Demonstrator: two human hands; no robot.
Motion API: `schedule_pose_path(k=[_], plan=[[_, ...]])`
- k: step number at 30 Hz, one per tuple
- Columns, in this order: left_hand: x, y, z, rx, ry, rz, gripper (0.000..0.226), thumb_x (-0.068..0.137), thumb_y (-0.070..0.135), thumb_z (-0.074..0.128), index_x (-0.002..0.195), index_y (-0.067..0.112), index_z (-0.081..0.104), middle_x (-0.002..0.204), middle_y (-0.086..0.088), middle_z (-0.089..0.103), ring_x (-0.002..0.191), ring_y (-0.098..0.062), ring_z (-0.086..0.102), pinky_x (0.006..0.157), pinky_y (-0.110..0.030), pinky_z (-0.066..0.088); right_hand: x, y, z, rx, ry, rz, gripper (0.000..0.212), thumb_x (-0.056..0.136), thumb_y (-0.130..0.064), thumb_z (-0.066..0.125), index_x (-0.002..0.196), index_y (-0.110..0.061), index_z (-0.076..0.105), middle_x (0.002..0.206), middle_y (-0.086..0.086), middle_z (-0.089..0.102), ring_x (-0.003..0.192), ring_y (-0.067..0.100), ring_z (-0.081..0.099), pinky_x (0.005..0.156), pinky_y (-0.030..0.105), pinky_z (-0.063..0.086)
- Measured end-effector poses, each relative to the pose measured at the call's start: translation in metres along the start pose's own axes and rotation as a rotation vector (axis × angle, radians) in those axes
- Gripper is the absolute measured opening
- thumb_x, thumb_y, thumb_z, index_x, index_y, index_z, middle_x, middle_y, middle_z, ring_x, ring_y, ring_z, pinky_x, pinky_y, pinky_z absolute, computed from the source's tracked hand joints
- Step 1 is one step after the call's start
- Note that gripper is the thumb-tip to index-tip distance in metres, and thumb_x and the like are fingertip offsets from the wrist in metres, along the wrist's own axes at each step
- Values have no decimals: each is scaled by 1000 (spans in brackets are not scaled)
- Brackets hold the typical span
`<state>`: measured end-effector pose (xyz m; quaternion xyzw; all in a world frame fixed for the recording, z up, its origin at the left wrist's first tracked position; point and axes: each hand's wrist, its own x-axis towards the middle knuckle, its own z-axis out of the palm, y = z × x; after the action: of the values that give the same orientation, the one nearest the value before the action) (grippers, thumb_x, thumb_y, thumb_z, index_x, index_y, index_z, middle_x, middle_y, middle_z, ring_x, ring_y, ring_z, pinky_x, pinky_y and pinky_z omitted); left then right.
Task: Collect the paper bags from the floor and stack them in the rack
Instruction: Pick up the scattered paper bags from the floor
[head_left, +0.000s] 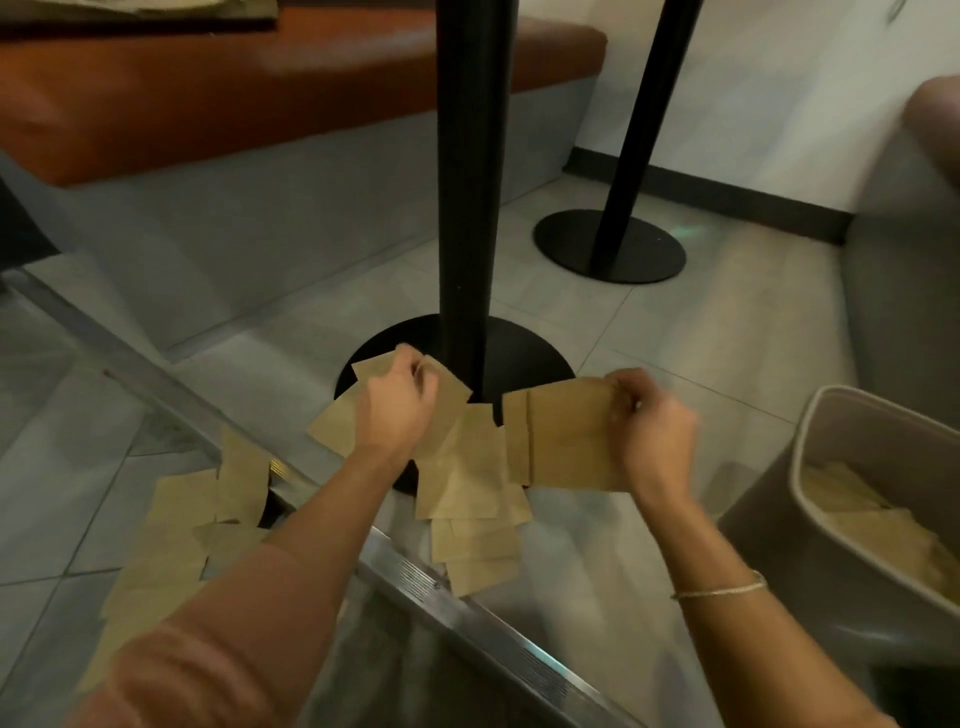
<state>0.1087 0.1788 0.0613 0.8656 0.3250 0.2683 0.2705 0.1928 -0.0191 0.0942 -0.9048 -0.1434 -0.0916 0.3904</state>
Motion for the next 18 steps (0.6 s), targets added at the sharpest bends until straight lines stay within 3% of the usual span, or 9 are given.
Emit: schedule_pose_path(k=[5,8,10,14,18], plan=[[11,49,-24,-53,158,41,26,100,25,38,110,8,55,79,-10,61,59,-11,48,50,-21,34,18,-20,-123,-68,191,-150,34,88,2,49,114,-11,67,112,12,64,100,27,60,92,37,48],[11,88,-36,-104,197,117,25,101,25,36,109,10,54,76,-4,56,59,-12,49,45,-16,29,24,-23,-183,-179,302,-139,31,91,-1,50,116,-10,65,117,10,61,107,25,57,96,38,47],[10,115,-43,-138,179,162,24,102,26,35,108,11,53,77,-5,58,64,-15,53,47,-20,36,28,-20,-213,-250,328,-90,31,91,-1,50,115,-13,66,117,11,62,106,27,58,96,45,48],[7,163,-52,-248,177,283,24,101,27,38,103,12,56,77,-4,61,65,-15,55,55,-31,43,18,-10,-247,-370,310,43,30,89,-5,52,110,-19,69,116,12,64,104,34,57,94,48,48],[3,200,-56,-353,175,384,20,99,26,44,97,12,59,69,1,55,56,-4,46,56,-29,41,0,1,-237,-504,90,242,27,92,-8,52,113,-16,67,117,19,61,107,38,54,89,41,46]])
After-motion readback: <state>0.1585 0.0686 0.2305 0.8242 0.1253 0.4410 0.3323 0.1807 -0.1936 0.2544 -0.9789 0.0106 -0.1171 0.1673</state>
